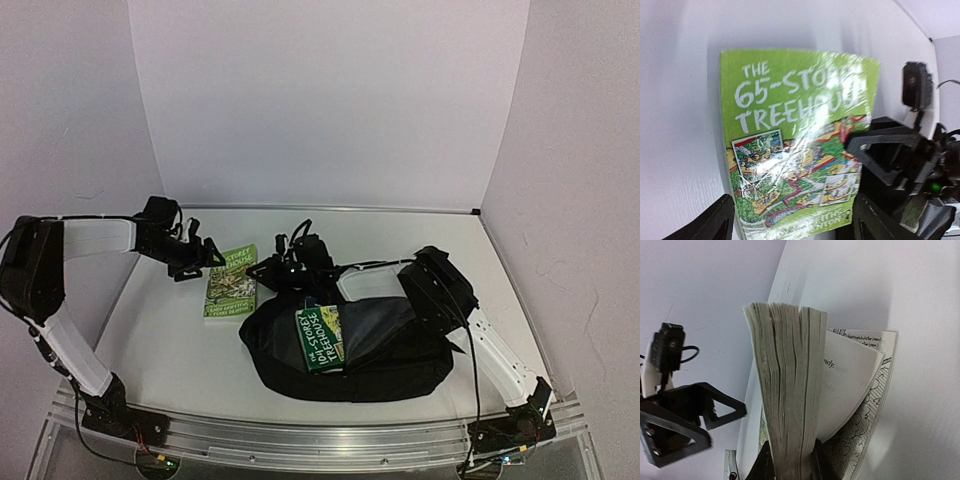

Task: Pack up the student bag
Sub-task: Pick up the book from the center of the board.

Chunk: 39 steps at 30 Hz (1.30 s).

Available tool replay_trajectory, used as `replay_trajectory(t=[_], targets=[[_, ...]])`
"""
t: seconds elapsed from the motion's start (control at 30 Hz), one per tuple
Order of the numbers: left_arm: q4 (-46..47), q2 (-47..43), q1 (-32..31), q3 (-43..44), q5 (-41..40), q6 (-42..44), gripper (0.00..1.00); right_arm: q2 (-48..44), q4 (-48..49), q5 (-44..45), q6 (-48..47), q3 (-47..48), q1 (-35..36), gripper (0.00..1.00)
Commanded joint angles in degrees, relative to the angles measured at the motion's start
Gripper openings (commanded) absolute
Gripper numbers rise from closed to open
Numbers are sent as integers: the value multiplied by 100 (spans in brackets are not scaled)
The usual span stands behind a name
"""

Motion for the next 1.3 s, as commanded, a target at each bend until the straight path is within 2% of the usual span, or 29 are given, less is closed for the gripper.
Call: replay_trajectory(t=[0.0, 0.13, 0.27, 0.43, 0.77, 0.97, 1.0, 1.07, 1.13, 1.2, 1.27], targets=[[-19, -1449, 234, -143, -259, -342, 87, -1027, 1168, -91, 38, -79, 116, 0], [-407, -2283, 285, -112, 8, -402, 92, -1598, 1358, 7, -111, -299, 112, 0], [-643, -2681, 326, -44, 443, -507, 96, -2201, 1437, 68, -346, -599, 115, 0], [-789, -2909, 334, 154, 796, -670, 97, -3056, 1413, 86, -657, -1087, 111, 0], [-363, -2945, 172, 355, 3006, -635, 100, -4223, 1296, -393, -903, -2112, 104, 0], [82, -2836, 20, 309, 3404, -874, 98, -4444, 1329, -516, -826, -2476, 113, 0], [182, -2802, -12, 312, 3449, -925, 95, -4467, 1348, -534, -807, -2521, 111, 0], [400, -2713, -88, 338, 3579, -996, 70, -4531, 1358, -520, -806, -2617, 112, 0], [456, -2620, -160, 395, 3632, -996, 49, -4589, 1355, -508, -829, -2725, 115, 0], [460, -2516, -198, 408, 3587, -983, 37, -4652, 1363, -494, -834, -2857, 115, 0], [478, -2420, -216, 405, 3582, -992, 31, -4720, 1382, -508, -826, -2959, 117, 0]])
